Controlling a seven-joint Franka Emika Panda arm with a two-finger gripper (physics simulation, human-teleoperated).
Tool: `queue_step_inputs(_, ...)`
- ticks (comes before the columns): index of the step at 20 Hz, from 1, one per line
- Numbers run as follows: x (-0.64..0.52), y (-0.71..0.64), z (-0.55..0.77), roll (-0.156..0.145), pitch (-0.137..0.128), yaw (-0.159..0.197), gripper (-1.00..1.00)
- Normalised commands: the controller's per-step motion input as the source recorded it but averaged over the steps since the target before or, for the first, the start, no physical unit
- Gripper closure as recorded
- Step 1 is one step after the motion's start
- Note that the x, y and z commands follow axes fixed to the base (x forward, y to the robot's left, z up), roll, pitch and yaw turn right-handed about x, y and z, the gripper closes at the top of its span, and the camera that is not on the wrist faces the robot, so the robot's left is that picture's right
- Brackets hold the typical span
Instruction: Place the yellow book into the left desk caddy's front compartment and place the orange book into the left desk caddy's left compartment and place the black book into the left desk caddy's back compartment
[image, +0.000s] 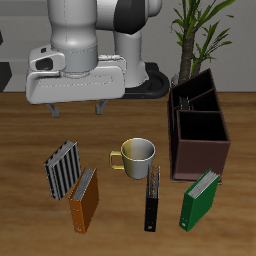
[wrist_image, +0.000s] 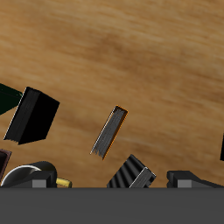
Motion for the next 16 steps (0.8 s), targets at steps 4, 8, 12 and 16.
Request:
queue_step_inputs(4, 0.2, -0.1, 0.02, -0.024, -0.023, -0.06, -1.0)
queue_step_inputs(8, 0.23, 0.03, -0.21, 0.035, -0.019, -0.025, -1.0)
queue_step_inputs(12, 0.12, -0.01, -0.41, 0.018, -0.05, -0.071, -1.0)
queue_step_inputs(16, 0.11, -0.09, -0.37, -0.011, -0.029, -0.06, -1.0)
